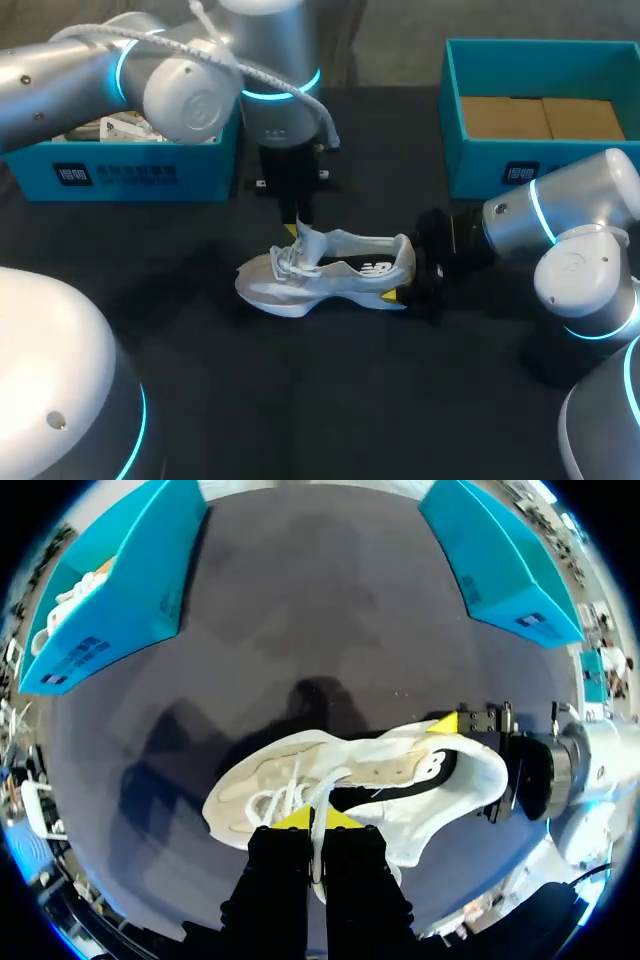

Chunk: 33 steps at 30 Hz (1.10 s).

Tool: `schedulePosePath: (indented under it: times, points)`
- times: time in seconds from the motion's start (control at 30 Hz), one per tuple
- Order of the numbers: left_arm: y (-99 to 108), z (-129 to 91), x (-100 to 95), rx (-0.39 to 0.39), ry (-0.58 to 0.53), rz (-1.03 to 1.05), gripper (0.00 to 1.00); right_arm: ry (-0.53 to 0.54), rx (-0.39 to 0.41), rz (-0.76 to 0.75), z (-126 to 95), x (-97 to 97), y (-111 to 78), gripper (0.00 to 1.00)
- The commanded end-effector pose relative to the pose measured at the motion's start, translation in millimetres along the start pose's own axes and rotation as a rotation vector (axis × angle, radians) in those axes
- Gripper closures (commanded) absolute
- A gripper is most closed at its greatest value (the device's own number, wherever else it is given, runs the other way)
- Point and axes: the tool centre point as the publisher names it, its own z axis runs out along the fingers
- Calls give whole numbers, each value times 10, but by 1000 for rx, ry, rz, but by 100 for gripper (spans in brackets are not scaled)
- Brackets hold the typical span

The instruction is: Take the shoe out of the shoebox, open the shoe tongue, remove and reinsert the insole, then place the shoe into the shoebox

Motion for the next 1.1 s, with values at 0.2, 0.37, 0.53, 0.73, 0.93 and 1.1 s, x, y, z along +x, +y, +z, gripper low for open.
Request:
schedulePosePath:
  times: [0.2,0.37,0.53,0.73,0.93,1.1]
  points:
    - [-17,33,-198,-78,111,151,100,-2,3,0,18,3,3,100]
    - [25,50,-228,-88,101,258,100,-2,3,0,18,3,3,100]
    - [49,57,-245,-69,69,357,100,-2,3,0,18,3,3,100]
    - [98,118,-315,-59,39,417,100,-2,3,0,18,3,3,100]
    - [147,204,-416,-56,33,414,100,-2,3,0,18,3,3,100]
    - [181,325,-494,-65,5,395,100,-2,3,0,18,3,3,100]
